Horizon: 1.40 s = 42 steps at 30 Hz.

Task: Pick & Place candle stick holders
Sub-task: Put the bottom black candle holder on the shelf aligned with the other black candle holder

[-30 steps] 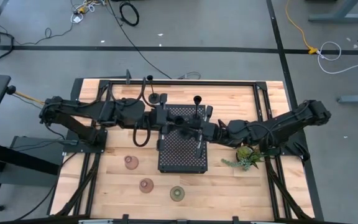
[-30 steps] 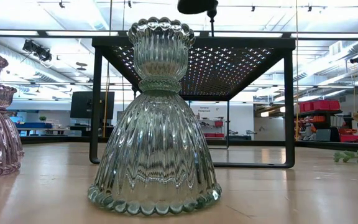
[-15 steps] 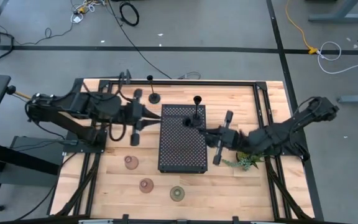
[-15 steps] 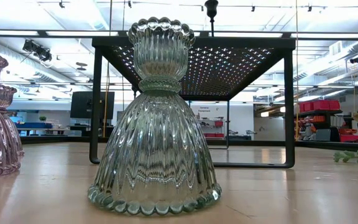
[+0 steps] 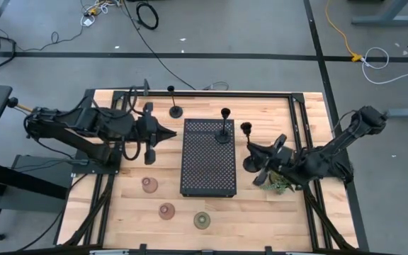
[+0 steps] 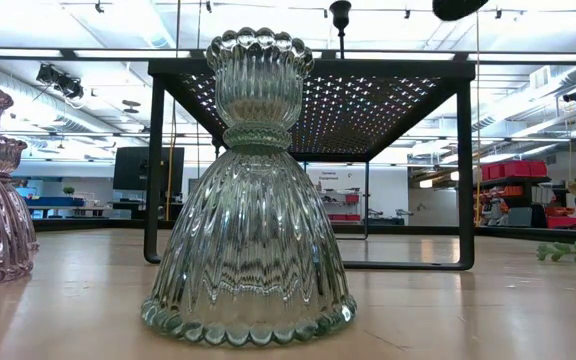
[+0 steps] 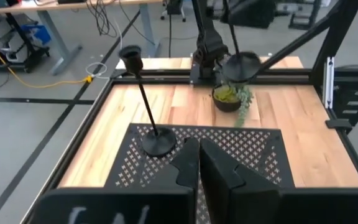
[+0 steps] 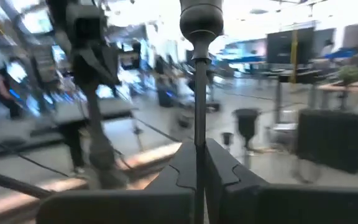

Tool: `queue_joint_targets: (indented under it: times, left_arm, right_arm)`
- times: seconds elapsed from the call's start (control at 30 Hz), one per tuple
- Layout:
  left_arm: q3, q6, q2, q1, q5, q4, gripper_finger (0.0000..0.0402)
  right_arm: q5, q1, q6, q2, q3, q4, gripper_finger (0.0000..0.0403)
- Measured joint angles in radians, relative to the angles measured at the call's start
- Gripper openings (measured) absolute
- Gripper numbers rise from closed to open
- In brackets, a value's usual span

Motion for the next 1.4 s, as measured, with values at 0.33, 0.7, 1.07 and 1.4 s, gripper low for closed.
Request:
queue_joint_targets:
  times: [0.33, 0.7, 1.07, 1.4]
  left_arm:
    - [-0.027, 0.027, 0.000, 0.000, -0.007, 0.051, 0.0016]
    - [-0.027, 0.029, 0.000, 0.001, -0.007, 0.053, 0.0016]
    - [-0.027, 0.039, 0.000, 0.001, -0.007, 0.052, 0.0016]
    - [-0.027, 0.038, 0.000, 0.000, -0.007, 0.052, 0.0016]
  right_arm:
    - [-0.236, -0.134, -0.131, 0.061, -0.284, 0.603, 0.0000]
    - [-0.520, -0.282, -0.070, 0.236, -0.199, 0.572, 0.0000]
    - [-0.645, -0.345, -0.081, 0.387, -0.194, 0.712, 0.0000]
    - [-0.675, -0.389, -0.049, 0.465, -0.193, 0.760, 0.0000]
